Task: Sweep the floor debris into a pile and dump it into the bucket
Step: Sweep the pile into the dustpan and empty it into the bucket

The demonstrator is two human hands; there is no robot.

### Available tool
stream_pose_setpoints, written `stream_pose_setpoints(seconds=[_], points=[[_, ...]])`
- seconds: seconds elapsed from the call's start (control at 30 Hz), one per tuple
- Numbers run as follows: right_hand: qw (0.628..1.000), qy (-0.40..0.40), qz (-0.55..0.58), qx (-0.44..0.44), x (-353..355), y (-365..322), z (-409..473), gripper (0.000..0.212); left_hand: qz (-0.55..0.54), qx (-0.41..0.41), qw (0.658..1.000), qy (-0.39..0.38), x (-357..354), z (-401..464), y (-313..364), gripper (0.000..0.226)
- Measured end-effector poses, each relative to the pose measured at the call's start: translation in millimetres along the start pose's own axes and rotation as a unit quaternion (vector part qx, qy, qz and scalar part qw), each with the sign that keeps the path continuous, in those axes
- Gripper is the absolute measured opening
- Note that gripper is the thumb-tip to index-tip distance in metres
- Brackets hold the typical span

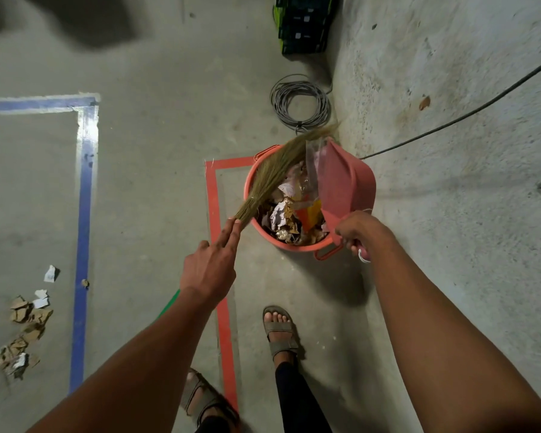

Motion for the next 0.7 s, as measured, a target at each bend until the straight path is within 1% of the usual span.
stream_pose_setpoints(seconds=[0.13,0.2,0.23,0.27,0.3,0.33,0.37,0.4,0.47,0.5,0.53,0.57,0.7], points=[[0.999,-0.021,-0.047,0.007,-0.6,-14.4,15.5,0.024,-0.018,0.013,1.0,0.022,-0.3,9.3,-14.9,0.09],[0.998,-0.045,-0.052,0.011,-6.8,-21.0,21.3,0.019,-0.036,0.023,0.999,0.032,-2.6,15.7,-21.2,0.091],[0.998,-0.042,-0.036,0.036,-8.1,-23.9,27.8,0.01,-0.047,0.029,0.998,0.034,-6.2,20.8,-23.9,0.091],[0.998,-0.025,0.004,0.051,-7.1,-31.2,29.4,0.004,-0.057,0.034,0.997,0.036,-8.6,25.8,-26.2,0.091],[0.997,-0.017,0.032,0.07,-9.6,-37.7,38.4,0.011,-0.065,0.042,0.996,0.039,-12.3,32.5,-28.1,0.09],[0.996,-0.027,0.043,0.07,-12.5,-46.5,40.7,0.012,-0.075,0.05,0.995,0.042,-14.6,39.1,-29.2,0.088],[0.997,-0.054,0.001,0.063,-18.6,-54.6,48.3,0.009,-0.084,0.059,0.994,0.044,-16.4,45.7,-29.9,0.086],[0.992,-0.094,-0.069,0.047,-25.9,-61.9,57.8,0.013,-0.093,0.069,0.992,0.041,-20.7,55.0,-29.2,0.083],[0.976,-0.141,-0.164,0.02,-35.0,-71.8,84.5,0.025,-0.108,0.087,0.99,0.038,-27.4,73.7,-26.8,0.078],[0.965,-0.157,-0.21,0.02,-39.0,-75.1,94.4,0.025,-0.112,0.093,0.989,0.036,-29.3,82.4,-24.4,0.077],[0.953,-0.169,-0.25,0.036,-41.4,-79.6,103.3,0.019,-0.114,0.1,0.988,0.036,-30.7,90.9,-21.9,0.076],[0.942,-0.179,-0.279,0.044,-43.6,-81.2,111.5,0.016,-0.115,0.108,0.987,0.034,-33.8,101.9,-18.4,0.077],[0.913,-0.204,-0.351,0.048,-57.4,-86.9,133.4,0.025,-0.121,0.13,0.984,0.028,-42.5,140.1,-4.9,0.075]])
Point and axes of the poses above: each hand's wrist, its own z-axis towards the middle knuckle, its own x-axis out of the back of the hand, y = z × x, the point moved 9 cm from there along z, towards the middle knuckle, and after that the axes turned 14 degrees about x, right-handed, at the moved point
